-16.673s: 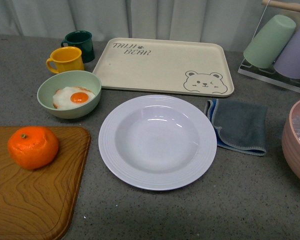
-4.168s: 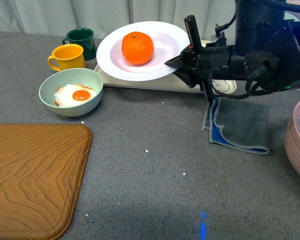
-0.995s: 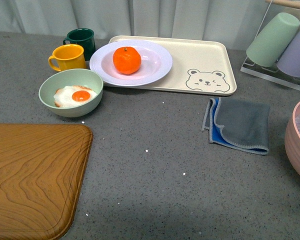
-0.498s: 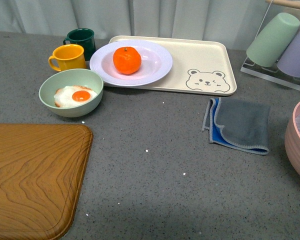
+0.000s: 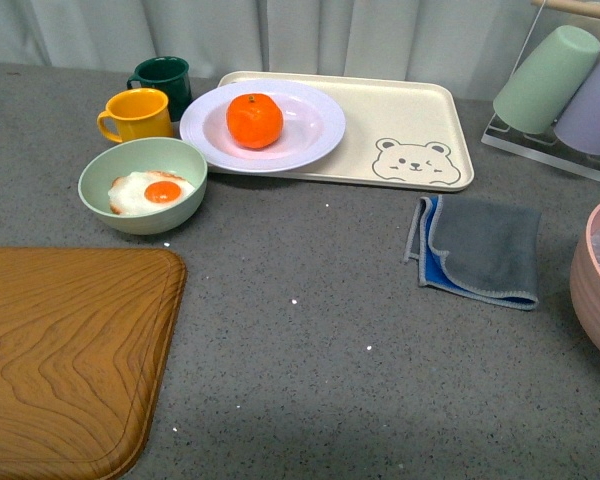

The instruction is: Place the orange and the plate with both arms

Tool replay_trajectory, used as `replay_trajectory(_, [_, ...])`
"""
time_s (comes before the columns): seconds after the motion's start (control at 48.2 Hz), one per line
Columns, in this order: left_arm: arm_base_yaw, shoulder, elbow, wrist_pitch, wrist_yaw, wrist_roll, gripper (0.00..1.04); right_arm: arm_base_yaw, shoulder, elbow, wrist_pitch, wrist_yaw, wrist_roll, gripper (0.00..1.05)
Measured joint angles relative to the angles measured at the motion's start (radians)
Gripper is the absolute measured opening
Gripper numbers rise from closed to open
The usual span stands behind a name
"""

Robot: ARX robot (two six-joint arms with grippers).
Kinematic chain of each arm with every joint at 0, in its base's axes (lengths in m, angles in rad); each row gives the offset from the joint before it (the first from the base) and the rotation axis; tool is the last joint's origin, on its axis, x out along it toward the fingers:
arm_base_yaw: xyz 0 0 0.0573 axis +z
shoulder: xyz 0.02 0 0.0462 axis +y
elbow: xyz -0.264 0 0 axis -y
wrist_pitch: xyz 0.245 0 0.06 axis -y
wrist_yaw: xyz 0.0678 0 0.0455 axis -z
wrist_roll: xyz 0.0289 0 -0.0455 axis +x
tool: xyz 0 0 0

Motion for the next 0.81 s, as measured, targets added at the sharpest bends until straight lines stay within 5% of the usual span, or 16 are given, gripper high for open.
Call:
replay_trajectory(0.353, [0.000,0.000,0.000,0.000,0.000,0.000,0.98,0.000,-0.104,0.000,-0.103,0.000,0.000,0.01])
replay_trajectory(0.435, [0.000,0.000,0.000,0.000,0.000,0.000,0.98,0.000,-0.226,0.000,-0.262,-0.003,0.000,0.01])
replay_trajectory(0.539, [0.000,0.000,0.000,0.000,0.000,0.000,0.98,0.000,-0.273,0.000,-0.276,-0.003,0.000,0.01])
replay_trajectory(0.809, [0.000,0.000,0.000,0.000,0.000,0.000,0.98,0.000,-0.274,0.000,-0.280,-0.003,-0.002,0.48])
